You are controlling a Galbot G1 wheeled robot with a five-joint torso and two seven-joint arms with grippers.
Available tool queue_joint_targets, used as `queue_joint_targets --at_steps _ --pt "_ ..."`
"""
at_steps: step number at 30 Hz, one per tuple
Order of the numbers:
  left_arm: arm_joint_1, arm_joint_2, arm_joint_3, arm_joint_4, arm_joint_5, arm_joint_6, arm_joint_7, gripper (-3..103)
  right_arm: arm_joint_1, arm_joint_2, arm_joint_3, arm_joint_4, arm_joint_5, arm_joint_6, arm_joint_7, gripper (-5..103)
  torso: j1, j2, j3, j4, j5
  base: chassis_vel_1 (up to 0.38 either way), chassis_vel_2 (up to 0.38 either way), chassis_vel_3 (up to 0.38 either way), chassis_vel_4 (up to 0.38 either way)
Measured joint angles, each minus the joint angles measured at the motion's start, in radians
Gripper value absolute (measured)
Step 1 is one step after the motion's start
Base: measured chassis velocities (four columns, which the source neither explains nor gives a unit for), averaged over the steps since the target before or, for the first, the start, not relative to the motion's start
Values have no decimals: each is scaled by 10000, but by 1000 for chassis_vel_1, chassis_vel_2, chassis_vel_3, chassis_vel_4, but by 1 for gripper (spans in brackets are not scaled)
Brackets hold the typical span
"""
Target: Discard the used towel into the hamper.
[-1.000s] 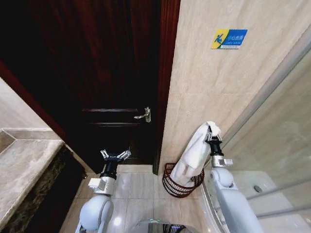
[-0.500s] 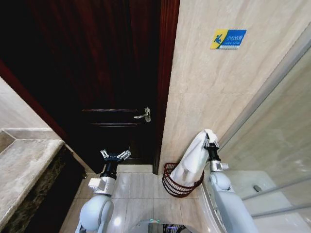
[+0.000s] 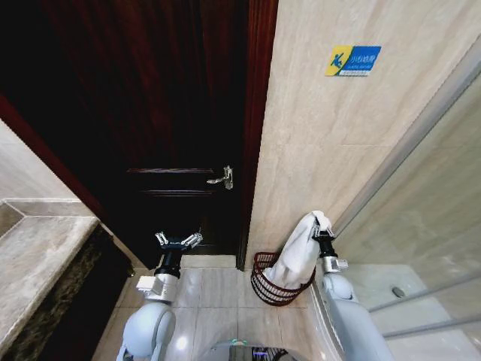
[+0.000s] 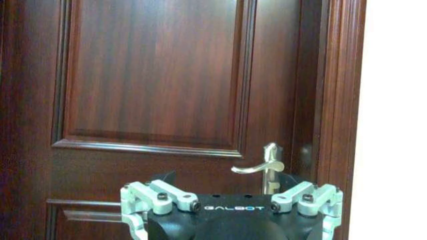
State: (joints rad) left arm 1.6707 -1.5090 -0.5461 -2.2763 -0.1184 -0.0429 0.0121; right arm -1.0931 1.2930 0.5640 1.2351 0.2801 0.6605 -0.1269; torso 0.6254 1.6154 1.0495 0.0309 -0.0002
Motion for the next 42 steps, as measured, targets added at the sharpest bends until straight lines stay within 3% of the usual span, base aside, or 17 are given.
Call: queue_joint_targets --at_steps 21,29,42 --pt "0 0 0 0 0 0 0 100 165 520 -56 -1988 -563 675 -469 5 0 0 0 0 1 0 0 0 0" --pt "0 0 0 0 0 0 0 100 518 712 -13 -3334 -640 1334 -1013 5 0 0 0 1 1 0 0 0 0" --pt "0 0 0 0 0 0 0 100 575 730 15 -3726 -651 1516 -1238 5 0 0 0 0 0 0 0 0 0"
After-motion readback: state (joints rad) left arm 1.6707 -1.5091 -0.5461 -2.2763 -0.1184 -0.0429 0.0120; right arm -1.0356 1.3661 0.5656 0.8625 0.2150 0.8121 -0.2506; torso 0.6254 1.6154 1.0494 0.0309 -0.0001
